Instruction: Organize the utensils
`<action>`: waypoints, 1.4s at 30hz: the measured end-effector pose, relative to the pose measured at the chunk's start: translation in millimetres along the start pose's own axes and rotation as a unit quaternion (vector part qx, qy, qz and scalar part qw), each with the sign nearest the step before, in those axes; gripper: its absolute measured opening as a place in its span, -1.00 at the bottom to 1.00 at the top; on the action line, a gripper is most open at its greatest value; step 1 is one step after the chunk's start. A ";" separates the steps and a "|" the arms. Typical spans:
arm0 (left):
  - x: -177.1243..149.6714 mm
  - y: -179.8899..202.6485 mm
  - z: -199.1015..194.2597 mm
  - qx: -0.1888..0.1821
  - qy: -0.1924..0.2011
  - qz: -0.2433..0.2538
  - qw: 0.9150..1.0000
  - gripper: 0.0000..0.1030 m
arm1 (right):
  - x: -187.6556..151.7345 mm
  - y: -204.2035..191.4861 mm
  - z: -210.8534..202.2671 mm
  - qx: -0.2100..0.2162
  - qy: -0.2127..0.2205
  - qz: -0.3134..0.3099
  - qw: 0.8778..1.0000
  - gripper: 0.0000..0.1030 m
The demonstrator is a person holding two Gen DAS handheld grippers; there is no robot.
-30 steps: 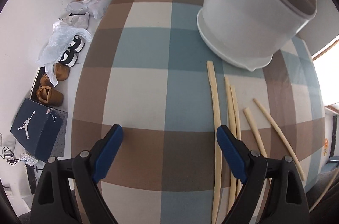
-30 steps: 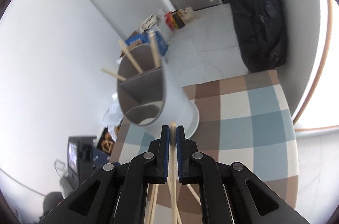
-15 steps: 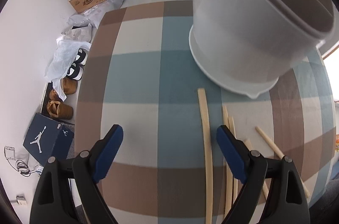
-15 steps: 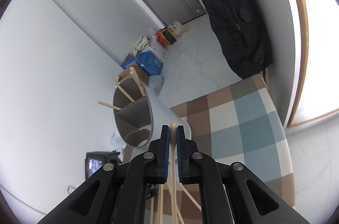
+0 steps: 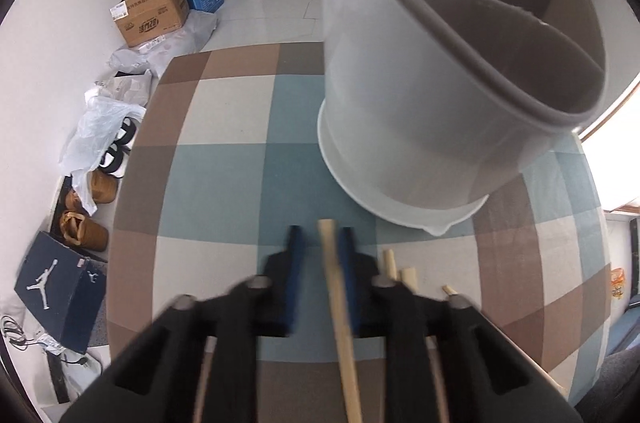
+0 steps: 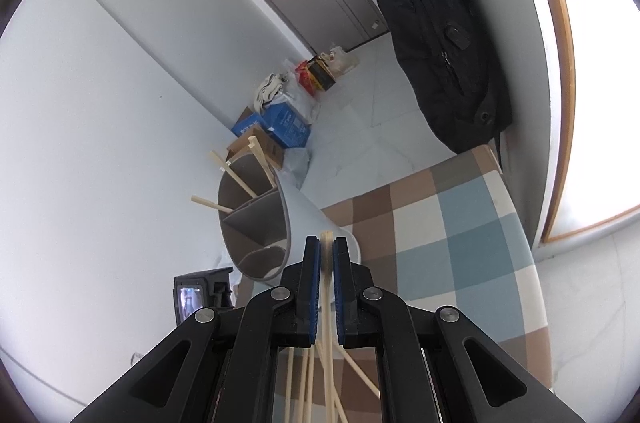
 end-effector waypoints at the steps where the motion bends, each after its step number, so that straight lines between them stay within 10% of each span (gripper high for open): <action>1: -0.9 -0.2 -0.6 -0.007 0.001 -0.004 1.000 -0.94 | -0.3 -0.3 0.5 -0.001 0.000 0.000 1.000 -0.89; 19: 34.9 -5.0 -121.2 -0.065 0.197 -0.046 0.977 -0.95 | 1.6 -30.6 1.0 -0.007 0.047 -0.061 0.997 -0.92; 28: 30.5 -8.9 -125.2 -0.089 0.198 -0.030 0.976 -0.95 | -6.0 -40.6 1.7 -0.003 0.035 -0.077 0.996 -0.94; 42: 25.5 -13.8 -115.4 -0.109 0.171 -0.038 0.978 -0.95 | -26.8 73.1 128.6 -0.043 -0.184 0.109 0.976 -0.70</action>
Point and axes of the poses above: each gripper's, at about its wrist camera, not at the fingertips, and z roughly the way its jaws point, y to its right, x to its top, the point moved 8 cm from there along z, roughly the way its jaws point, and after that the axes turned 1 degree about y, right-handed, at the moved point
